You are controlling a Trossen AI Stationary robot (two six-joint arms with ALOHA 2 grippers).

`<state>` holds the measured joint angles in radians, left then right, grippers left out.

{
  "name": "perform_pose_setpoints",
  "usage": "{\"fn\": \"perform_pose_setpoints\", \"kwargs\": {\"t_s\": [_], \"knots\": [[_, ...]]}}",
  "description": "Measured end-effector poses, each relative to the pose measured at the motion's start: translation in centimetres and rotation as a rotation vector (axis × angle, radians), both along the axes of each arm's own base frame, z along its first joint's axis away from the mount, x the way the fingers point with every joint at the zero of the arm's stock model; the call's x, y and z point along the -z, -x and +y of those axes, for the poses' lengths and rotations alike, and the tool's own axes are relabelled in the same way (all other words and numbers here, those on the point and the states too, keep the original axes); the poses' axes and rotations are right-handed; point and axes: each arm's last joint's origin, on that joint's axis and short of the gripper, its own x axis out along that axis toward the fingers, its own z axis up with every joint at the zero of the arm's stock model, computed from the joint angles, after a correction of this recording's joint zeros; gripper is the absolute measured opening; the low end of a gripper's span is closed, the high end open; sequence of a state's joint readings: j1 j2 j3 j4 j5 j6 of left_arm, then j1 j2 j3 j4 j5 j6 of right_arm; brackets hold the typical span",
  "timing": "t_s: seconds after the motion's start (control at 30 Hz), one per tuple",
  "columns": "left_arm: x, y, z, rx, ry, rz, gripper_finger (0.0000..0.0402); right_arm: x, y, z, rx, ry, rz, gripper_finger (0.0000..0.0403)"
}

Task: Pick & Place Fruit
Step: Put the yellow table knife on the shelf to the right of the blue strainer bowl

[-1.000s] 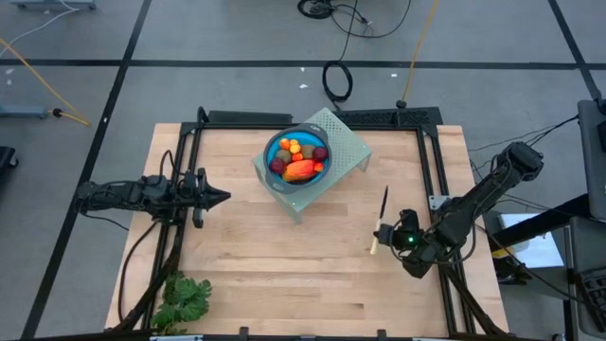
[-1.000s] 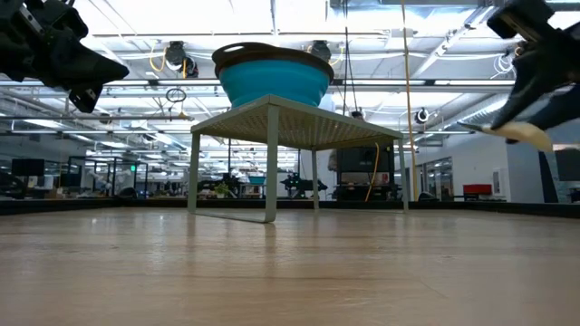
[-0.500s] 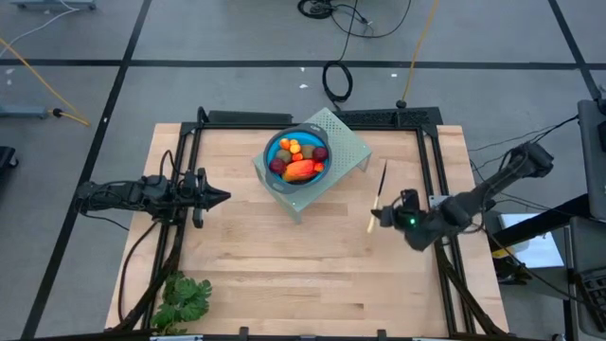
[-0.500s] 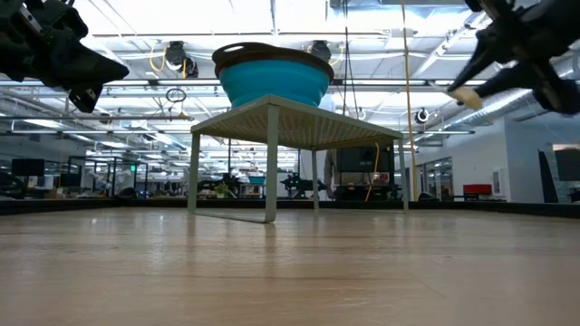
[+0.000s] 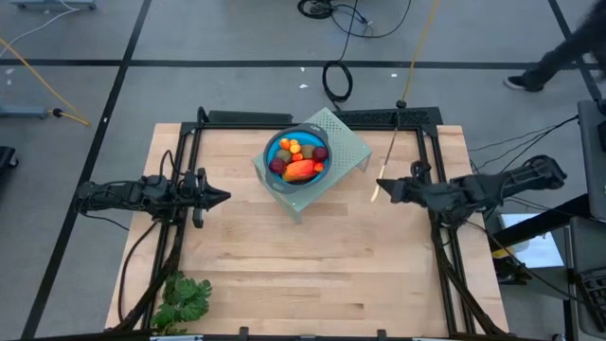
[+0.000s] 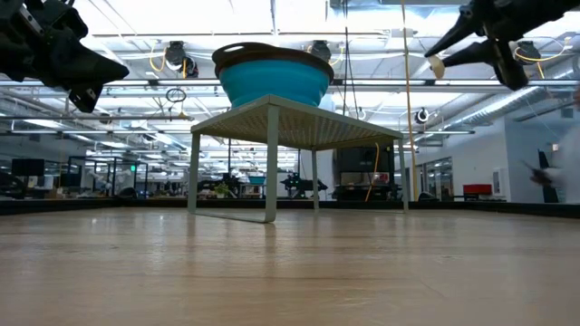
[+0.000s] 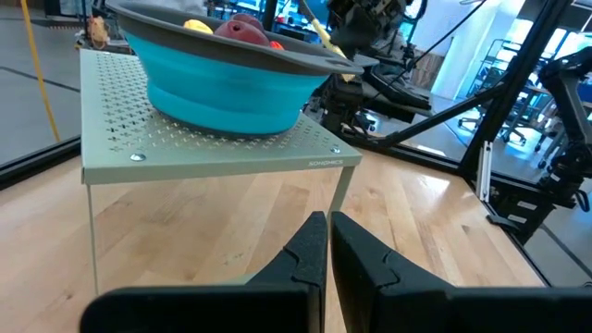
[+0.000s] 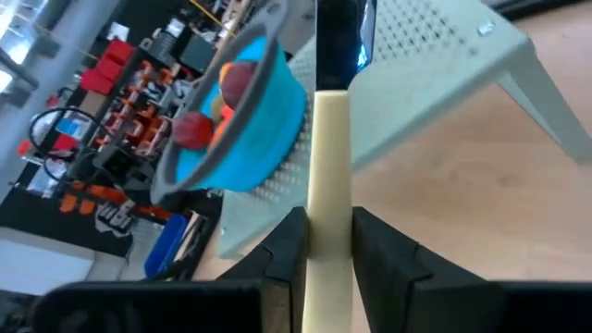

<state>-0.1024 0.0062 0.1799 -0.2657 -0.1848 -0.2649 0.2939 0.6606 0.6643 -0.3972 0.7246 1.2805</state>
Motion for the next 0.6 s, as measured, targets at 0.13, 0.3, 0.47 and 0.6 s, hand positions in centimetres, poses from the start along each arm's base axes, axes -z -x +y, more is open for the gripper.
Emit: {"fn": "perform_pose_setpoints", "kwargs": {"t_s": [0.13, 0.3, 0.47, 0.6], "knots": [[0.0, 0.0, 0.0, 0.000, 0.001, 0.000, 0.0017, -0.6, 0.1, -0.8, -0.012, 0.038, -0.021, 0.0063], [0.0, 0.0, 0.0, 0.000, 0.003, 0.000, 0.0017, -1.1, -0.1, -1.7, -0.012, 0.077, -0.042, 0.0065], [0.0, 0.0, 0.0, 0.000, 0.004, -0.001, 0.0017, -1.4, -0.3, -2.5, -0.017, 0.099, -0.049, 0.0062], [0.0, 0.0, 0.0, 0.000, 0.005, -0.001, 0.0017, -1.5, -0.3, -3.0, -0.028, 0.096, -0.054, 0.0065]]}}
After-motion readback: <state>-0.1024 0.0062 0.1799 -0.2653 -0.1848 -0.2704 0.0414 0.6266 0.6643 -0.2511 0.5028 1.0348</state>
